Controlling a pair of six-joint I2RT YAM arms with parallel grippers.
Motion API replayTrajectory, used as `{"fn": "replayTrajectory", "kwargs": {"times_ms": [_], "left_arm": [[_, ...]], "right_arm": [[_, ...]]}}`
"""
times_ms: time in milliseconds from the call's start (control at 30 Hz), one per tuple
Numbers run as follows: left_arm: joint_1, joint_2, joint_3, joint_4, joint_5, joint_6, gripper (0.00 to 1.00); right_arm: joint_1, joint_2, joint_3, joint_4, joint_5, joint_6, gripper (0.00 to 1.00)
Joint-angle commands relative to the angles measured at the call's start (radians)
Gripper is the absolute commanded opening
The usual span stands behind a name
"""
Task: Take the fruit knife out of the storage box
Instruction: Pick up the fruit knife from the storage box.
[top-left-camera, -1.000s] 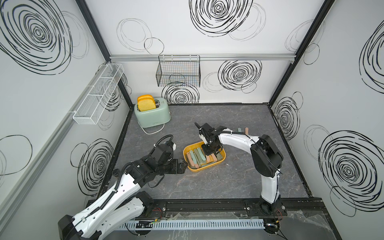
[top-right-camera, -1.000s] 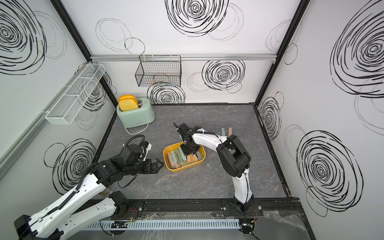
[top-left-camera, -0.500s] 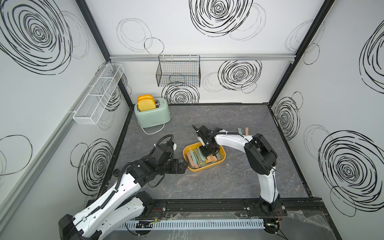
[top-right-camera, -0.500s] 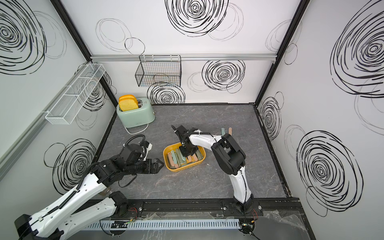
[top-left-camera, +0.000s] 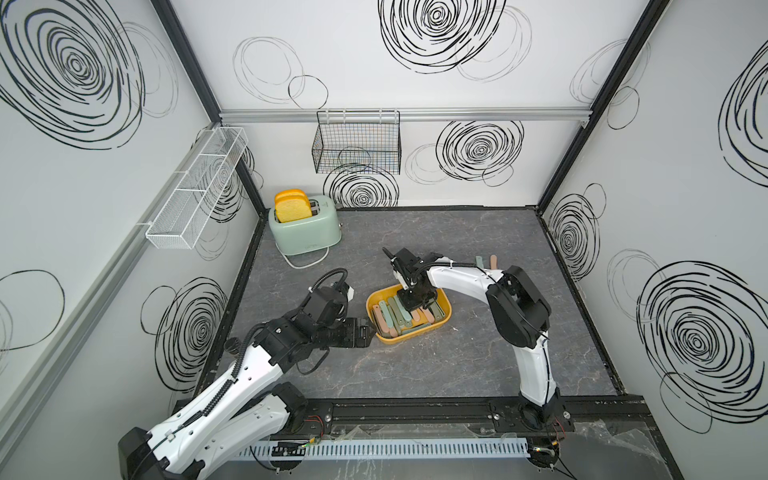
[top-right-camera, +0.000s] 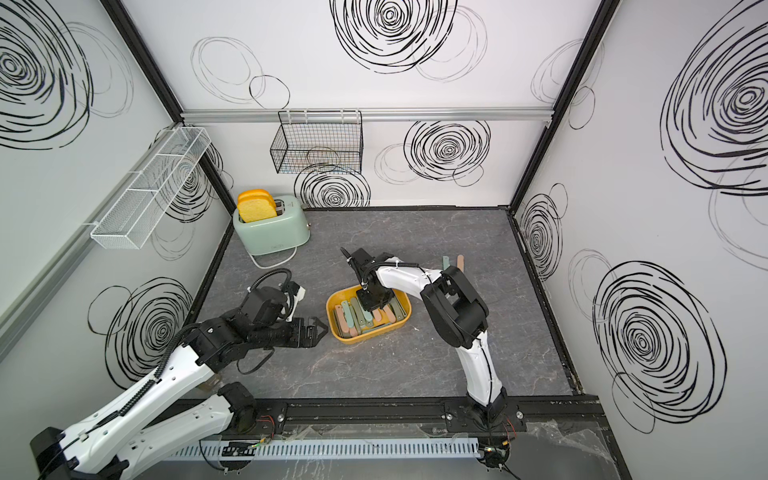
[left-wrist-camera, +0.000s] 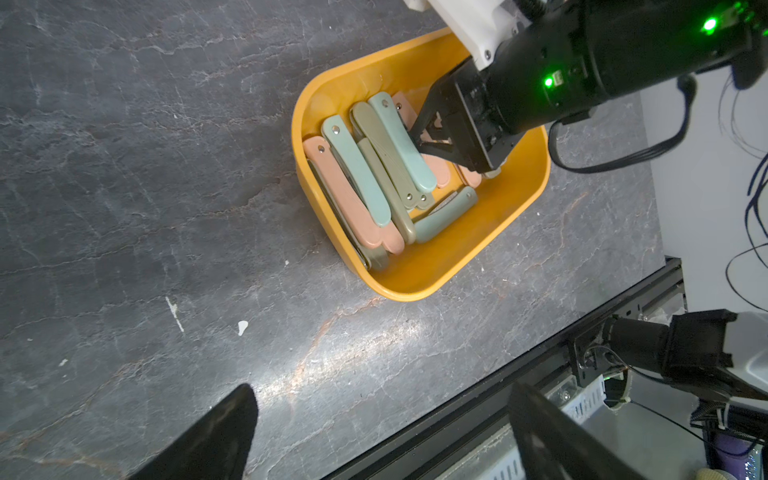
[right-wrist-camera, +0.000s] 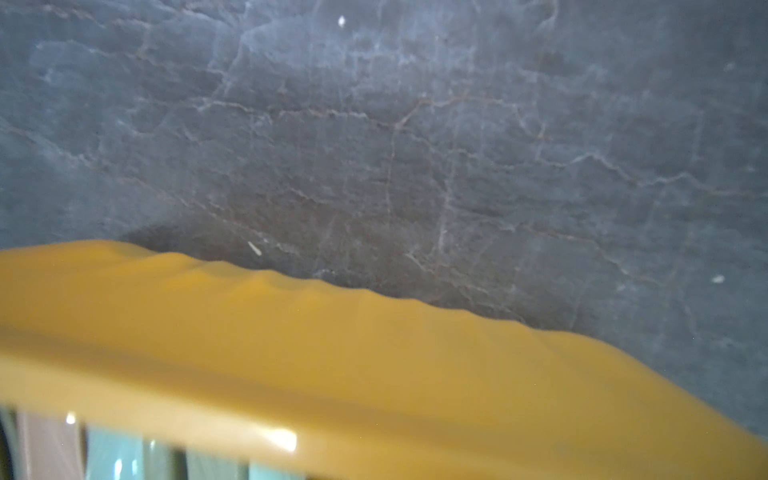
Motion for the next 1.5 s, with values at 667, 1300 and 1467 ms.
{"fn": "replayTrajectory", "kwargs": {"times_ms": [667,1300,1467], "left_arm": [[0.015,-0.030,0.021,-0.021,0.018,0.020,0.98],[0.015,-0.028,0.024,-0.010,0.011,0.006,0.98],[0.015,-0.018,0.021,0.005,0.012,0.005,0.98]], "right_arm": [[0.001,0.016,0.021,-0.037,0.026,0.031,0.13],[-0.011,-0.020,0.049,-0.059,0.037,0.019,0.12],[-0.022,-0.035,0.080,-0.080,0.039,0.014,0.12]]}}
